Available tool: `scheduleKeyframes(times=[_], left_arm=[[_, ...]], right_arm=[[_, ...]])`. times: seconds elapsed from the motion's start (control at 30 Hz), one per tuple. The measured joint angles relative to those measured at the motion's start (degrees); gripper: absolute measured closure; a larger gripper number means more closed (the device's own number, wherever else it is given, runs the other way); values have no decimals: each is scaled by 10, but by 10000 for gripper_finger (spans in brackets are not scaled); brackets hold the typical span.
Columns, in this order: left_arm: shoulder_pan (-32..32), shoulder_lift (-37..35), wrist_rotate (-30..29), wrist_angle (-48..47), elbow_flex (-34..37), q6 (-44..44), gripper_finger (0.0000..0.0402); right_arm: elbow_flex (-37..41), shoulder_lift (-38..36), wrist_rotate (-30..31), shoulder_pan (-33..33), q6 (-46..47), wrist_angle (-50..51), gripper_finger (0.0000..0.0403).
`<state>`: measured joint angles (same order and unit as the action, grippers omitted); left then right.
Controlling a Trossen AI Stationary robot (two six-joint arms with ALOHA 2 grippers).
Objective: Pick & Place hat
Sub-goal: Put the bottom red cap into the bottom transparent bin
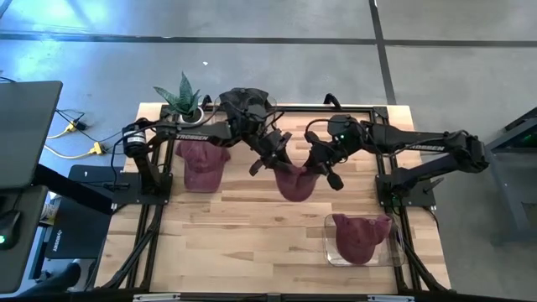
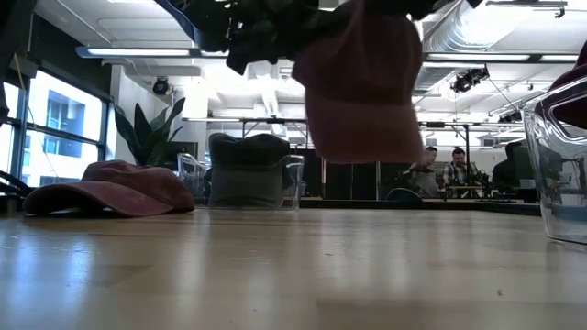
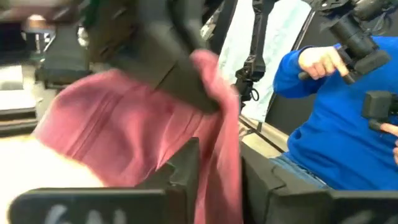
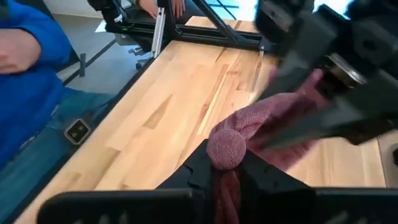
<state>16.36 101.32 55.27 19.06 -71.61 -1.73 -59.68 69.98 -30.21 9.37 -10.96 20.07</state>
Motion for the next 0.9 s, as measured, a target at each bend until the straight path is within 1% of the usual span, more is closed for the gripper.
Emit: scheduleKeyframes(times=[0.1, 0.2, 0.3, 0.4, 0.5, 0.6, 0.7, 0.8, 0.9], left_arm=[[15, 0, 12, -6, 0, -24, 294], [33, 0, 26, 3, -2, -72, 278], [56, 0, 71, 6, -28, -136, 276], [72, -1, 114, 4, -47, -157, 276], [74, -3, 120, 3, -54, -164, 276], [76, -16, 120, -15, -55, -153, 276], [74, -28, 117, -61, -55, -124, 276], [67, -41, 94, -110, -55, -87, 276], [59, -55, 63, -159, -55, -54, 276]], right_arm=[[-27, 0, 13, -17, -2, 54, 387], [-46, 0, 15, -39, 3, 80, 393], [-74, -1, 15, -62, 36, 101, 387], [-102, -2, 15, -88, 73, 117, 386], [-136, -2, 19, -120, 121, 148, 394], [-174, -4, 70, -162, 177, 202, 397], [-209, -4, 148, -212, 242, 256, 393], [-242, -4, 215, -263, 311, 301, 391], [-258, -13, 286, -316, 376, 328, 397]])
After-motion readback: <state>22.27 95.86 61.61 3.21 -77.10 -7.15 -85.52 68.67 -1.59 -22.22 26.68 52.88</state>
